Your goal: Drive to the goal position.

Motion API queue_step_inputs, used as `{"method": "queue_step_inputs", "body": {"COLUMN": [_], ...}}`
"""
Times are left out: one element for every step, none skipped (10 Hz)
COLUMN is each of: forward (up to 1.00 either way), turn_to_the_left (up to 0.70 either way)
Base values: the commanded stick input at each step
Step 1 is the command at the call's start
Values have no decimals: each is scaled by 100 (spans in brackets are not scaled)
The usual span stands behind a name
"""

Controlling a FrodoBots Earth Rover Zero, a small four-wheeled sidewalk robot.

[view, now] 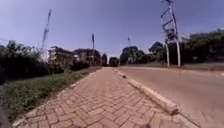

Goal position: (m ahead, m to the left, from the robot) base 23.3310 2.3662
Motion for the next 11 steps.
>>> {"method": "queue_step_inputs", "body": {"forward": [30,30,30,30,30,30,30,30,30,30,30], "turn_to_the_left": [0,30,66,75,75,75,75,75,75,63,29]}}
